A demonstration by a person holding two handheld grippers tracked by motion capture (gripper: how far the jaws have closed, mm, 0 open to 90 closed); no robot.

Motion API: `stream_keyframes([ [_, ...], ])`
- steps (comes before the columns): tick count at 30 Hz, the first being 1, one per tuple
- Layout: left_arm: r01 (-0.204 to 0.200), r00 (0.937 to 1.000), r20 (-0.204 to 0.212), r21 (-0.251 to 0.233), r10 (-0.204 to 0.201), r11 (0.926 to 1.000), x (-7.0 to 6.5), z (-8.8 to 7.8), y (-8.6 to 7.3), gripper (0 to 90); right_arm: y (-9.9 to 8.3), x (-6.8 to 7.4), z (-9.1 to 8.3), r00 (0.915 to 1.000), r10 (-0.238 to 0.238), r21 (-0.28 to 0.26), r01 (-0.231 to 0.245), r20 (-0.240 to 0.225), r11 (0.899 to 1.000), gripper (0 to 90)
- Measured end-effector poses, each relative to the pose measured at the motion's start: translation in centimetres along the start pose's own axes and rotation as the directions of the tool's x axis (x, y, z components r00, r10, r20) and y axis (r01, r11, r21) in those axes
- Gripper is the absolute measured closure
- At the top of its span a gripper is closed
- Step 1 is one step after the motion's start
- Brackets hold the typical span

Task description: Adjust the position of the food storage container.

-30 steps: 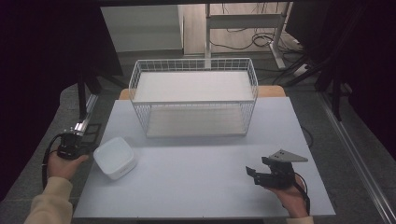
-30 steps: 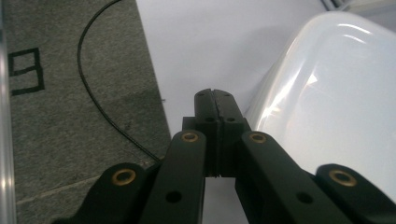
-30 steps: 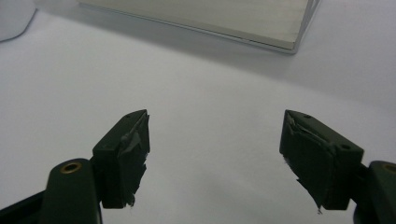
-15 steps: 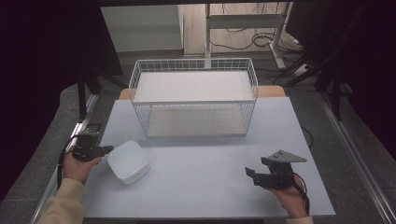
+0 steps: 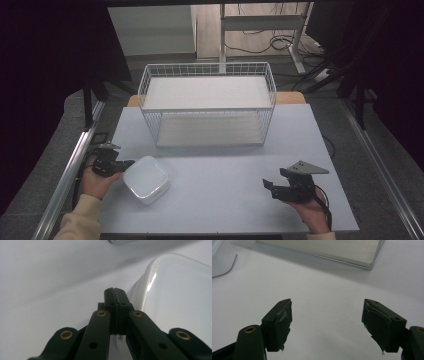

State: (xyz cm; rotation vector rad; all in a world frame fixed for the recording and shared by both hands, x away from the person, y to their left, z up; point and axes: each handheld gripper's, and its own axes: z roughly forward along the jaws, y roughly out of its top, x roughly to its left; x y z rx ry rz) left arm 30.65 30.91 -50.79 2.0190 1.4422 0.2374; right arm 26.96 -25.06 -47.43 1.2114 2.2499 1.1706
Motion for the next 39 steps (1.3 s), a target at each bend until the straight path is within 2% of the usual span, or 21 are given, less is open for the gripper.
stream_keyframes([
  [8,-0.021,0.9987,0.046,0.000,0.021,0.9998,-1.6,0.5,0.3,90.0,-0.1,0.1,0.1,1.0000,-0.005,0.006,0.005,0.001,1.000,24.7],
  [12,-0.034,0.9982,0.049,0.001,0.033,0.9994,-2.2,0.6,0.6,90.0,-0.1,0.0,0.0,1.0000,-0.003,0.005,0.003,0.003,1.000,24.8],
  [16,-0.030,0.9982,0.051,-0.011,0.030,0.9995,-2.1,0.2,0.6,90.0,-0.1,0.0,0.0,1.0000,-0.005,0.005,0.005,0.004,1.000,24.7],
  [19,-0.013,0.9986,0.051,-0.036,0.015,0.9992,-1.7,-1.0,0.3,90.0,-0.1,0.0,0.0,1.0000,-0.005,0.004,0.005,0.004,1.000,24.7],
  [22,-0.015,0.9989,0.044,-0.062,0.017,0.9980,-1.4,-2.7,-0.3,90.0,-0.1,-0.1,0.0,1.0000,-0.004,0.004,0.004,0.007,1.000,24.7],
  [25,0.008,0.9991,0.042,-0.072,-0.005,0.9974,-0.9,-4.2,-1.4,90.0,-0.1,0.0,0.0,1.0000,-0.005,0.007,0.005,0.004,1.000,24.7],
  [30,0.045,0.9978,0.051,-0.047,-0.042,0.9979,-0.5,-5.3,-3.9,90.0,-0.1,0.2,0.2,0.9999,-0.013,0.015,0.013,0.002,1.000,24.7],
  [31,0.045,0.9978,0.051,-0.047,-0.042,0.9979,-0.5,-5.3,-3.9,90.0,-0.1,0.2,0.2,0.9999,-0.013,0.015,0.013,0.002,1.000,24.7],
  [34,0.062,0.9965,0.059,-0.036,-0.059,0.9974,-1.0,-5.5,-4.9,90.0,-0.2,0.1,0.1,0.9999,-0.012,0.016,0.012,0.004,1.000,24.7],
  [36,0.048,0.9959,0.078,-0.023,-0.046,0.9986,-2.1,-5.4,-5.6,90.0,-0.2,0.1,0.0,0.9999,-0.012,0.015,0.012,0.008,1.000,24.7],
  [39,0.036,0.9957,0.086,-0.014,-0.035,0.9993,-2.8,-5.2,-5.7,90.0,-0.2,0.0,0.0,0.9999,-0.011,0.015,0.010,0.009,1.000,24.7],
])
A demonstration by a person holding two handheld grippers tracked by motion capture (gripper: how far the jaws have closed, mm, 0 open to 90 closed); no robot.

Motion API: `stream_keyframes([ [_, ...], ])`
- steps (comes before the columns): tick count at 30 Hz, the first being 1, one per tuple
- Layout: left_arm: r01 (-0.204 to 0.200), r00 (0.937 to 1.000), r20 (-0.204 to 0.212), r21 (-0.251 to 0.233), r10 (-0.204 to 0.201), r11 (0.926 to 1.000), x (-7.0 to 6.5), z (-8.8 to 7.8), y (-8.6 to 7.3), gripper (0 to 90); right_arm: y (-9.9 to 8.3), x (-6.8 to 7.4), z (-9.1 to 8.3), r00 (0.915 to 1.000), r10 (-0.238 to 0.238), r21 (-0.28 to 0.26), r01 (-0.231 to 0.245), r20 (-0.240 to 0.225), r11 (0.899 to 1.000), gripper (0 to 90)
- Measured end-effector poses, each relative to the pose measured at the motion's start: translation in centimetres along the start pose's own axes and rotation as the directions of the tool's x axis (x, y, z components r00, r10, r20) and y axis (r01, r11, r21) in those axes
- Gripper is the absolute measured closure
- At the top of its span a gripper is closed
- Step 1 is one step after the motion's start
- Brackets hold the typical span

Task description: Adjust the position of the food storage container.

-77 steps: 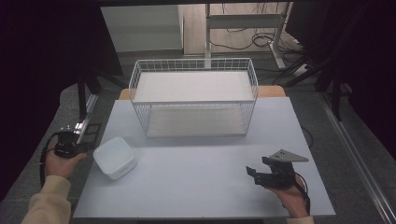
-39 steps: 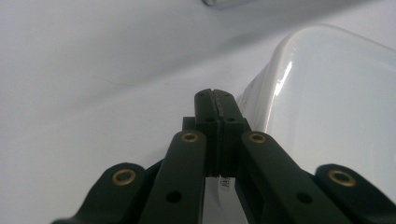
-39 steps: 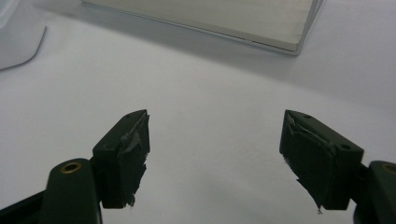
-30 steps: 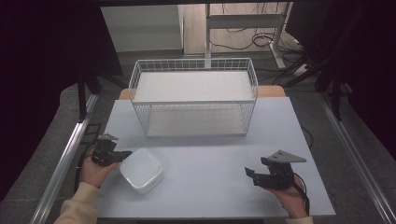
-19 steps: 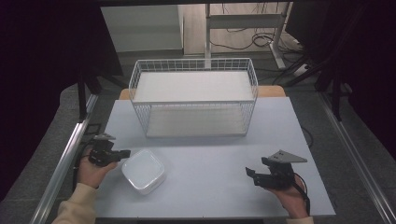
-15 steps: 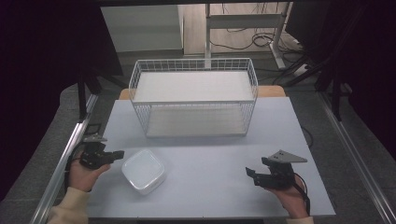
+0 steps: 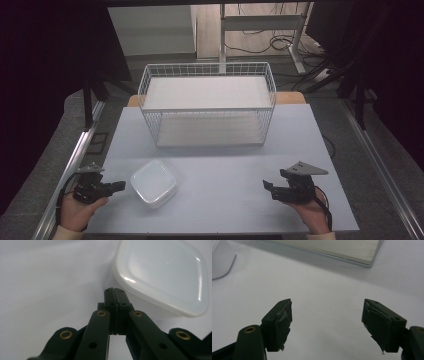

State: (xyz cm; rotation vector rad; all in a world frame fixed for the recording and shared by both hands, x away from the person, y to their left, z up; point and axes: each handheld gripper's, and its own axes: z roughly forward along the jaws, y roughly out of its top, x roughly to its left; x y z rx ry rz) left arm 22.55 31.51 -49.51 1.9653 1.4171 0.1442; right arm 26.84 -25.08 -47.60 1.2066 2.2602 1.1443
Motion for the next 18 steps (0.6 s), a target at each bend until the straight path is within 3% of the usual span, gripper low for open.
stream_keyframes([
  [5,-0.006,0.9999,-0.010,0.028,0.006,0.9996,-0.5,1.2,0.4,90.0,0.0,0.0,0.0,1.0000,-0.005,0.003,0.005,0.004,1.000,24.7],
  [18,0.014,0.9999,0.000,0.043,-0.014,0.9990,-0.7,3.7,2.7,90.0,-0.1,0.0,0.1,0.9999,-0.007,0.012,0.006,0.010,1.000,24.7],
])
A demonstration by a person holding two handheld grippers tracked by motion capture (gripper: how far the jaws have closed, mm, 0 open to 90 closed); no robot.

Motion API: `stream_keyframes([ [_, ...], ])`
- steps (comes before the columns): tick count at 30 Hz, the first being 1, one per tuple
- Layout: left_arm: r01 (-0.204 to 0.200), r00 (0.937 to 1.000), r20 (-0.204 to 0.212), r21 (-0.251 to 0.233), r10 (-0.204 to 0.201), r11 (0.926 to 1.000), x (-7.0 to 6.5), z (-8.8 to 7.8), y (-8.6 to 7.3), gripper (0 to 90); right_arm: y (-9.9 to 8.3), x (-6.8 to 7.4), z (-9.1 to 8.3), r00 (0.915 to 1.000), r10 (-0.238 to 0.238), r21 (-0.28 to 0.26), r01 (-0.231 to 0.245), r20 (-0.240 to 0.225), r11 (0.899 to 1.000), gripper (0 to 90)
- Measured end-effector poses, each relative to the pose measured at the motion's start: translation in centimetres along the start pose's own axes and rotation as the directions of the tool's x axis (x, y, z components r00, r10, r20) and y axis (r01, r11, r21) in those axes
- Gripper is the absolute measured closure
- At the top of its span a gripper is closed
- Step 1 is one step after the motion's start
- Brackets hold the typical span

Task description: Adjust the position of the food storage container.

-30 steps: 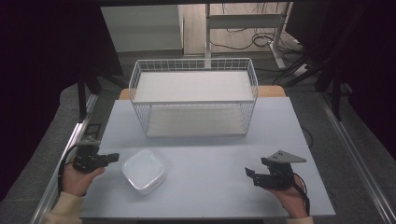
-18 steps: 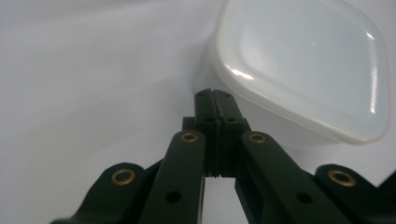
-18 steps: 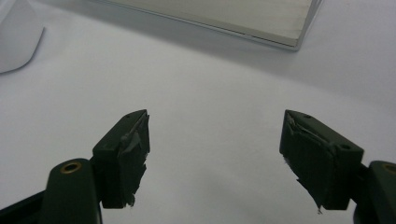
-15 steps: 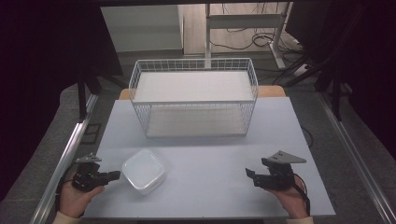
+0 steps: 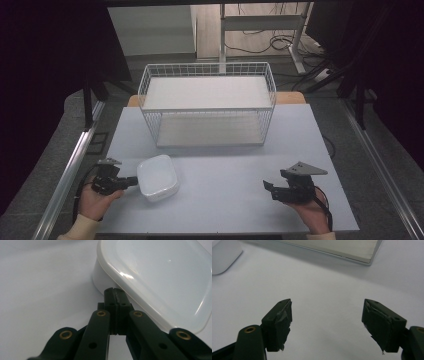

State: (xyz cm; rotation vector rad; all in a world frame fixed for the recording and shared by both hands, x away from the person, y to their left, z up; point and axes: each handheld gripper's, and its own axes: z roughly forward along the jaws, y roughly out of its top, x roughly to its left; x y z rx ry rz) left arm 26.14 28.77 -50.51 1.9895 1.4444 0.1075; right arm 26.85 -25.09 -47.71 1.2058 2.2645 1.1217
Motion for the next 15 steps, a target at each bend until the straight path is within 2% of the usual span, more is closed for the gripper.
stream_keyframes([
  [9,-0.006,0.9998,0.021,0.010,0.006,0.9999,-0.5,1.2,1.4,90.0,0.0,-0.1,-0.1,1.0000,-0.001,-0.002,0.001,0.000,1.000,24.7],
  [15,-0.020,0.9992,0.036,0.012,0.019,0.9997,-1.3,1.8,1.9,90.0,0.0,-0.1,-0.1,1.0000,0.000,-0.004,0.000,0.000,1.000,24.7],
])
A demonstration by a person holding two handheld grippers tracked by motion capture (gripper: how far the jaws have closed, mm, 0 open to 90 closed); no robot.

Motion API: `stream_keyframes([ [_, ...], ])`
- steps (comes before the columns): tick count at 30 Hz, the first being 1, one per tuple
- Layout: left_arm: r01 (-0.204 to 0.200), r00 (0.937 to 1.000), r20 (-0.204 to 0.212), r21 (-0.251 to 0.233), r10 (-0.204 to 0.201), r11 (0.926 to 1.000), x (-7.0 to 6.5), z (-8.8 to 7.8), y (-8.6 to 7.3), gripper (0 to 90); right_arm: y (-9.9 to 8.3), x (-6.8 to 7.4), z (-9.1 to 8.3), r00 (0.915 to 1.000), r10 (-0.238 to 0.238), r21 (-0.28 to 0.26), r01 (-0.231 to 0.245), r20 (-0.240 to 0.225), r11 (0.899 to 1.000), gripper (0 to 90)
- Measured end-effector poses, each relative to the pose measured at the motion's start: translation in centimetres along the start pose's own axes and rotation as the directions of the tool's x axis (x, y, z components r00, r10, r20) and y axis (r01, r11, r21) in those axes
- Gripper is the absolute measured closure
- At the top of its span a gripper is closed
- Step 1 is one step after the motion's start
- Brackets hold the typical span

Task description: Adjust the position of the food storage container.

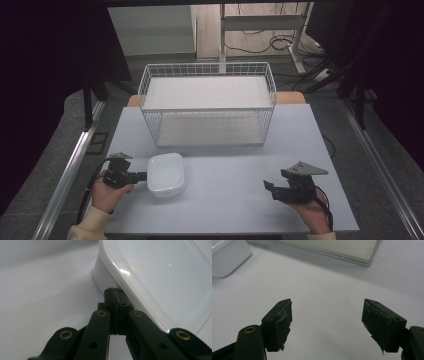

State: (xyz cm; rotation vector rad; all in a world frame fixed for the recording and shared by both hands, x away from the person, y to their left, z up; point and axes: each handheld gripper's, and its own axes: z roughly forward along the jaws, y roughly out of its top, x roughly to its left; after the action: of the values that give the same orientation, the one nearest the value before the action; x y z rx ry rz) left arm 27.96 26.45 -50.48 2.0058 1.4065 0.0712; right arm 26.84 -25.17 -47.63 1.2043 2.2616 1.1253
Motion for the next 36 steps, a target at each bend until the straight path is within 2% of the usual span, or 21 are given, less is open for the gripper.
stream_keyframes([
  [12,-0.042,0.9985,0.035,0.011,0.041,0.9991,-2.3,1.6,1.7,90.0,0.0,0.0,0.0,1.0000,-0.001,0.000,0.001,0.000,1.000,24.7],
  [21,-0.056,0.9962,0.067,0.013,0.055,0.9983,-3.9,2.7,2.3,90.0,0.0,-0.1,-0.1,1.0000,-0.002,-0.001,0.002,0.000,1.000,24.7],
  [26,-0.058,0.9936,0.097,0.006,0.057,0.9983,-4.9,3.5,2.8,90.0,0.0,-0.1,-0.1,1.0000,-0.001,-0.001,0.001,-0.002,1.000,24.7],
  [33,-0.091,0.9872,0.133,0.014,0.088,0.9958,-6.7,4.9,3.4,90.0,0.0,-0.2,-0.2,1.0000,0.002,-0.001,-0.002,-0.001,1.000,24.7],
  [36,-0.082,0.9853,0.151,0.007,0.080,0.9966,-7.4,5.4,3.7,90.0,0.0,-0.2,-0.1,1.0000,0.004,0.001,-0.004,0.000,1.000,24.7],
])
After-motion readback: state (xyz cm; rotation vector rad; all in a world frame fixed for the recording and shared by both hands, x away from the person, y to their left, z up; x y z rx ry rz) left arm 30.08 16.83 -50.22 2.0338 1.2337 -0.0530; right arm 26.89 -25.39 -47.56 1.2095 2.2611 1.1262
